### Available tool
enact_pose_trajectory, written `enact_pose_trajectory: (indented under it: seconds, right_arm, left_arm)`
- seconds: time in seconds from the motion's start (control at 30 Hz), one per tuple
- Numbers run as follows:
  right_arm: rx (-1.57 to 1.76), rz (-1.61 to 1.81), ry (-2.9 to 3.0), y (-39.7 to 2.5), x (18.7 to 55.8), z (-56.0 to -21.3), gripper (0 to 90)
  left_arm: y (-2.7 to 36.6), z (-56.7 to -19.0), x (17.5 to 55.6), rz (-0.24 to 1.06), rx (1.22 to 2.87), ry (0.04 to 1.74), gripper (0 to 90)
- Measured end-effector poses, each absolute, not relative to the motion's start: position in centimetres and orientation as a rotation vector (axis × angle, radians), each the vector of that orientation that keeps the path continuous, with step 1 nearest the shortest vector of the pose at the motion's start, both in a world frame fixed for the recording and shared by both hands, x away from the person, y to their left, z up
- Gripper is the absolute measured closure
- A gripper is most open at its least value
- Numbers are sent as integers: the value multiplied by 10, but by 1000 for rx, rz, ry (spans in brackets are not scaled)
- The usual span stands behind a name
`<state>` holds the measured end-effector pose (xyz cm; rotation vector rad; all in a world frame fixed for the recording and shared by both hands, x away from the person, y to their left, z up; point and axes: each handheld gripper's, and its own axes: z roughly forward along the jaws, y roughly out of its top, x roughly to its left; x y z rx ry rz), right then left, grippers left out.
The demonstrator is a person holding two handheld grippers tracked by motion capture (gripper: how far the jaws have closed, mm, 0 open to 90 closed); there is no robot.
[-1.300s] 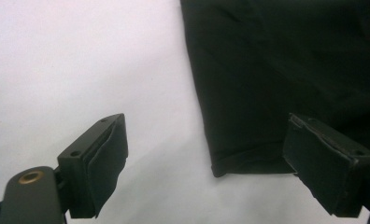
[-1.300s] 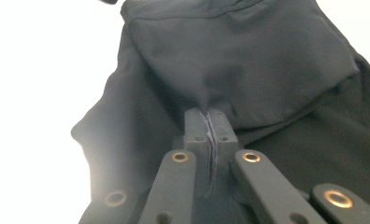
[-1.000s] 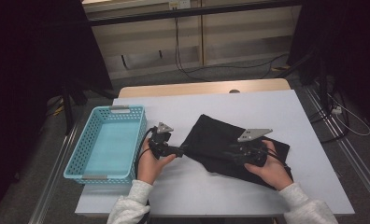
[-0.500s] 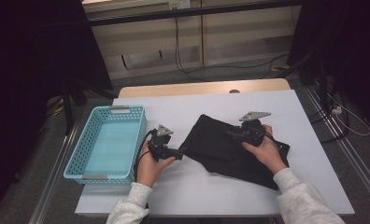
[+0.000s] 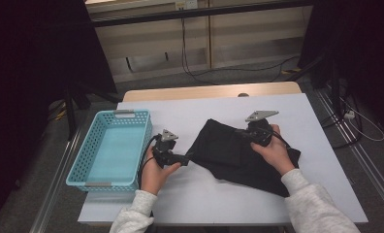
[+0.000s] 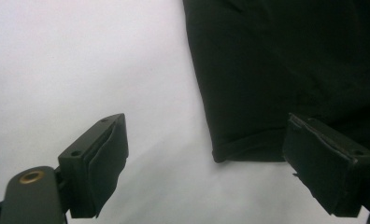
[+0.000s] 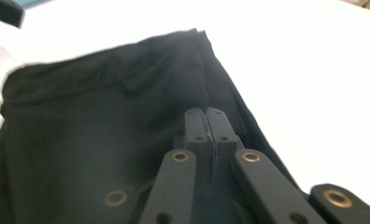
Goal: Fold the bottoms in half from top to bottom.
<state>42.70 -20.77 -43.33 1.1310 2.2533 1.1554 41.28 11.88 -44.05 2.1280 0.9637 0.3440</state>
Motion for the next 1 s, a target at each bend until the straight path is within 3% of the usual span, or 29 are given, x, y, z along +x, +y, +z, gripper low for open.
enact_pose_trajectory:
  seconds: [0.17, 0.23, 0.33, 0.37, 0.47, 0.53, 0.6, 0.67, 1.0]
  right_arm:
    - [1170, 1125, 2250, -205, 440, -443, 880]
    - [1205, 1094, 2236, -206, 444, -449, 776]
    - [1232, 1117, 2223, -207, 447, -453, 707]
    - [1246, 1105, 2211, -206, 448, -456, 624]
    - [1272, 1082, 2224, -204, 450, -461, 582]
    - [1291, 1100, 2229, -205, 451, -465, 599]
    - [1294, 1127, 2245, -205, 451, -464, 762]
    - [1273, 1122, 2264, -203, 449, -463, 825]
    - [1285, 1160, 2291, -208, 439, -448, 839]
  left_arm:
    - [117, -441, 413, 345, 2126, 957, 147]
    - [118, -439, 414, 348, 2131, 956, 147]
    - [118, -439, 414, 346, 2128, 955, 147]
    - [118, -439, 414, 353, 2128, 957, 147]
    - [119, -439, 413, 344, 2130, 960, 147]
    - [119, -439, 413, 346, 2127, 963, 147]
    - [119, -440, 414, 346, 2126, 964, 147]
    - [120, -439, 414, 350, 2122, 965, 146]
    - [123, -436, 413, 353, 2116, 963, 146]
